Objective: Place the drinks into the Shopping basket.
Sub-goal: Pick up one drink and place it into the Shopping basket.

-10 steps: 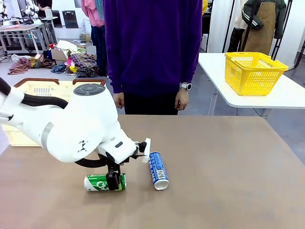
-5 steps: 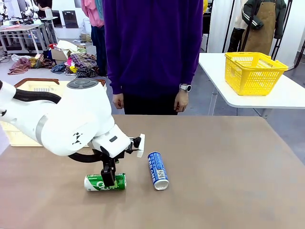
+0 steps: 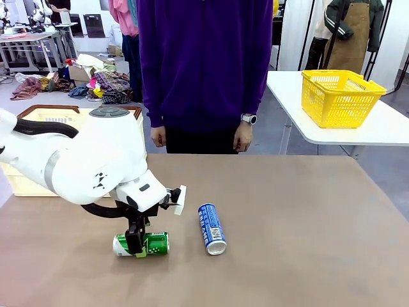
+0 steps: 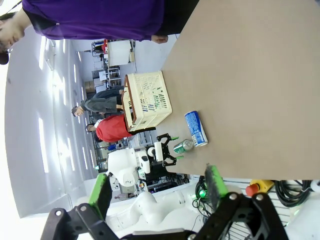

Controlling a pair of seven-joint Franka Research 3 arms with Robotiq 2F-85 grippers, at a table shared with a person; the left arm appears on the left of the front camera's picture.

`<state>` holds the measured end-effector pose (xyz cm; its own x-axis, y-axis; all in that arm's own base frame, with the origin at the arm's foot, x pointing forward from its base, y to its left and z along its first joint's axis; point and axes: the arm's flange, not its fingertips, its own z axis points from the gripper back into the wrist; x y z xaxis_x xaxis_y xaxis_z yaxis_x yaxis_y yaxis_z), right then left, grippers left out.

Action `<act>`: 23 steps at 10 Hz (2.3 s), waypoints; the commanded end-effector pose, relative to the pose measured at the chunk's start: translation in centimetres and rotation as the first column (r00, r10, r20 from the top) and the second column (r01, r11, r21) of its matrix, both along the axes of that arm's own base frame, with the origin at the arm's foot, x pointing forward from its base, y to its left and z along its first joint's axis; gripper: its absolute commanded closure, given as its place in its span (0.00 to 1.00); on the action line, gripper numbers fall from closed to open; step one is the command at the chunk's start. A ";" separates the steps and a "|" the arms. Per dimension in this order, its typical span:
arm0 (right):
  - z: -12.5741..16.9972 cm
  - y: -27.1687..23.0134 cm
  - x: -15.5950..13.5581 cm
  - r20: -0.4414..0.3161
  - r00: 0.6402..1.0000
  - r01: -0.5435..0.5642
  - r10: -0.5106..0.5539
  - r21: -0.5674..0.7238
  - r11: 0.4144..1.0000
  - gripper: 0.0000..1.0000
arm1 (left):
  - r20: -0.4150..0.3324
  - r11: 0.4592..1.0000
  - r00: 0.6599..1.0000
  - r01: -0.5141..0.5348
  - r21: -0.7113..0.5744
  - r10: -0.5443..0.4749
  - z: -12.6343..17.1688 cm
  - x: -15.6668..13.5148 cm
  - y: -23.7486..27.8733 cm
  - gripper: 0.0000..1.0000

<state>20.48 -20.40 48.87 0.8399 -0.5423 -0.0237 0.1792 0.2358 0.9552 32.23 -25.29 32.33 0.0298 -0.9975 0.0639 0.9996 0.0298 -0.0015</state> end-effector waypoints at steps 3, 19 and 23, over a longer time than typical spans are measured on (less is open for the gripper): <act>0.5 0.0 0.2 0.008 1.000 0.006 -0.006 0.024 1.000 0.00 | -0.082 0.999 0.997 0.004 -0.035 -0.006 -4.5 -0.2 2.3 0.00; 0.5 0.0 0.2 0.008 1.000 0.006 -0.006 0.024 1.000 0.00 | 0.074 0.998 0.997 -0.020 -0.057 0.024 12.4 -3.4 3.4 1.00; 0.5 0.0 0.2 0.008 1.000 0.006 -0.006 0.024 1.000 0.00 | 0.114 0.982 0.975 -0.184 -0.048 0.188 20.1 0.6 8.1 1.00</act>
<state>20.48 -20.40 48.87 0.8401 -0.5420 -0.0240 0.1793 0.2357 0.9552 31.36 -16.70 53.02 0.1873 -0.9782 0.0898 0.9760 0.1957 0.0958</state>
